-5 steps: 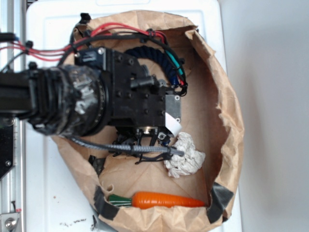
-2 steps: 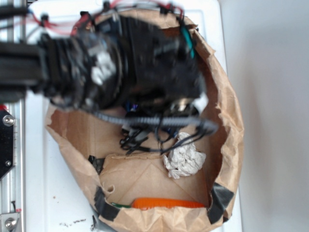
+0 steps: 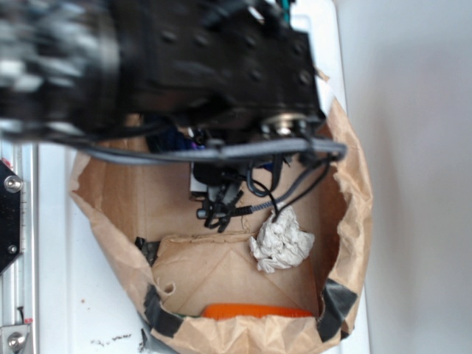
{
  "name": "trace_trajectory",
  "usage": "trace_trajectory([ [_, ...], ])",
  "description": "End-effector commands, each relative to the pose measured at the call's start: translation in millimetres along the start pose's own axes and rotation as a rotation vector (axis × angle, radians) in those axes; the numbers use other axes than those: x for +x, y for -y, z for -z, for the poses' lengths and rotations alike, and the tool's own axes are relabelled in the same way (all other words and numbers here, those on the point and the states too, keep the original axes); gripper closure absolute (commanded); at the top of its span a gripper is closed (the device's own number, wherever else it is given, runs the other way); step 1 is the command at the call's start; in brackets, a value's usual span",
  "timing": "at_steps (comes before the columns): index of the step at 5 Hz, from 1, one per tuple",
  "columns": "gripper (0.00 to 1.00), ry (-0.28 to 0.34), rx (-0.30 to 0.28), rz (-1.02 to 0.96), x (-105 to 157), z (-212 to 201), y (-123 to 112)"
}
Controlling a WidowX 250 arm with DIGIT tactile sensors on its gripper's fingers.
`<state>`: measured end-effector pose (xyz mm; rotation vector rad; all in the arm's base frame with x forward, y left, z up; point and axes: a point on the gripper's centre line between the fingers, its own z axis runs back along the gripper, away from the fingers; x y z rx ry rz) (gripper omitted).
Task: Grab the blue rope.
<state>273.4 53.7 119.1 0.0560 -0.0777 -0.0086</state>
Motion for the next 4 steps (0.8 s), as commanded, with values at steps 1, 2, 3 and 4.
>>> trace_trajectory([
  [1, 1.0, 0.138, -0.003, -0.096, -5.2, -59.3, 5.1],
  [2, 1.0, 0.158, 0.055, -0.178, -1.0, -69.4, 20.1],
  [3, 1.0, 0.144, 0.065, -0.181, 2.7, -75.8, 24.5],
  [4, 1.0, 0.141, 0.073, -0.195, 7.0, -78.6, 28.2],
])
